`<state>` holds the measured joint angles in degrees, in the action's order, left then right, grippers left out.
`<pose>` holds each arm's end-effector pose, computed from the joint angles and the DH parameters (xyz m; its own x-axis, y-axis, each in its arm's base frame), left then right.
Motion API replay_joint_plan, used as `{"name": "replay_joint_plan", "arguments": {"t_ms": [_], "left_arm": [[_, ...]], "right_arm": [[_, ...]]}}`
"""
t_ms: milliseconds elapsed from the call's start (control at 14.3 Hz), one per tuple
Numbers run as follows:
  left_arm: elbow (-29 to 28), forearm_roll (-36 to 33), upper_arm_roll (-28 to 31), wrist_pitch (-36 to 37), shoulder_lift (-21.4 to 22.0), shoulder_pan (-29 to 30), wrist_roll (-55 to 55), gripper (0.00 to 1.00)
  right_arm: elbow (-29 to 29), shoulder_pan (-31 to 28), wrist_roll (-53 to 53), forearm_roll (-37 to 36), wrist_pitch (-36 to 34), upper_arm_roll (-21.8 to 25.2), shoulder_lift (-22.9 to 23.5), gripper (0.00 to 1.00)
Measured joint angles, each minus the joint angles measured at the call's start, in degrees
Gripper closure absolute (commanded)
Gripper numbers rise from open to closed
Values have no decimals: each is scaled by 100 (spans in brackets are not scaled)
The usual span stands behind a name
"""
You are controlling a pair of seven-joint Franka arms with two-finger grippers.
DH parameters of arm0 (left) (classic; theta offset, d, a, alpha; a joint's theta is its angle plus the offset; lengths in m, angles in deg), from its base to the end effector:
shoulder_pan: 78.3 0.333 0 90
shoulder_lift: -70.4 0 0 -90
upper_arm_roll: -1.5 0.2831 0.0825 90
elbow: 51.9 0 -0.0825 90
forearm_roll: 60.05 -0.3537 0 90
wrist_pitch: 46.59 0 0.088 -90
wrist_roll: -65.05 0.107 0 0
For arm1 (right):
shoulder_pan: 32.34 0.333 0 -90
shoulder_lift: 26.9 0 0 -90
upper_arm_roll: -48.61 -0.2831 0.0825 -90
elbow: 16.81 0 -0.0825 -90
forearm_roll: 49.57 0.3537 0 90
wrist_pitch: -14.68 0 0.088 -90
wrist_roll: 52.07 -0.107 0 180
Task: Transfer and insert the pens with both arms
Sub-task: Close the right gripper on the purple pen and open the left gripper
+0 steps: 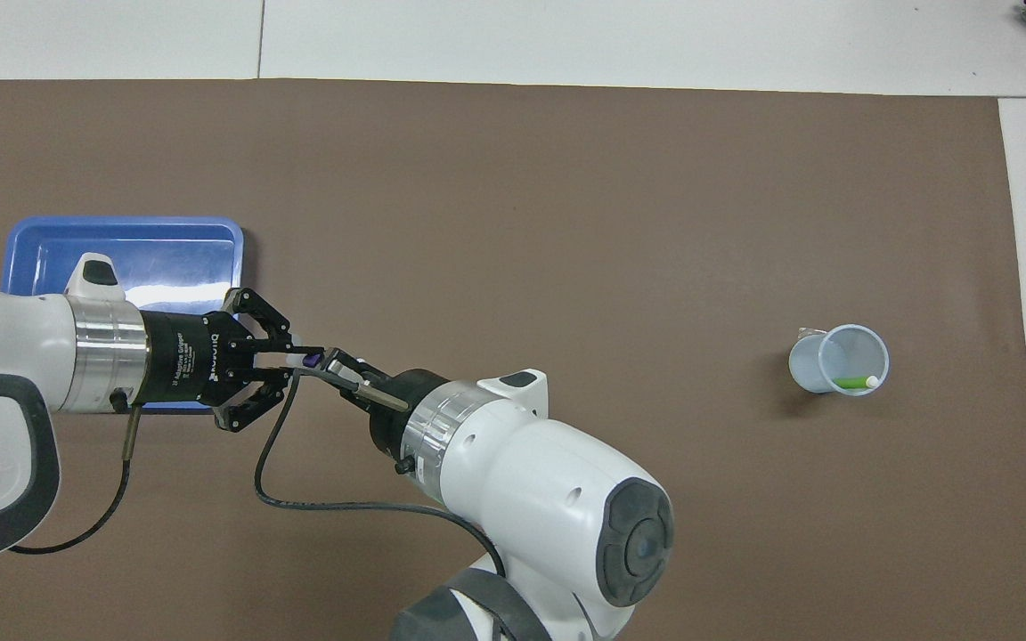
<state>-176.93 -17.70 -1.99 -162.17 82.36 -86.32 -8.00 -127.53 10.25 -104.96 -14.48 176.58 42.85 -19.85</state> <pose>0.4608 -0.1352 0.4747 0.1836 0.7784 -0.6003 0.9829 -0.1363 0.1238 0.4230 0.4285 0.4884 0.8464 -0.5250 -0.0898 -0.4088 -0.5323 -0.7413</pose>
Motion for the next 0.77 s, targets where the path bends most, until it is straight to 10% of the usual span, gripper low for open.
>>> {"name": "replay_joint_plan", "arguments": {"t_ms": [490, 630, 770], "left_arm": [[-8, 4, -6, -54, 5, 0, -4, 100], [-11, 8, -6, -58, 6, -1, -15, 100], [-21, 8, -6, -71, 6, -1, -15, 100]], "right_arm": [[-11, -9, 0, 0, 0, 13, 11, 75], [-14, -11, 0, 0, 0, 14, 12, 100], [-24, -14, 0, 0, -2, 14, 13, 100]]}}
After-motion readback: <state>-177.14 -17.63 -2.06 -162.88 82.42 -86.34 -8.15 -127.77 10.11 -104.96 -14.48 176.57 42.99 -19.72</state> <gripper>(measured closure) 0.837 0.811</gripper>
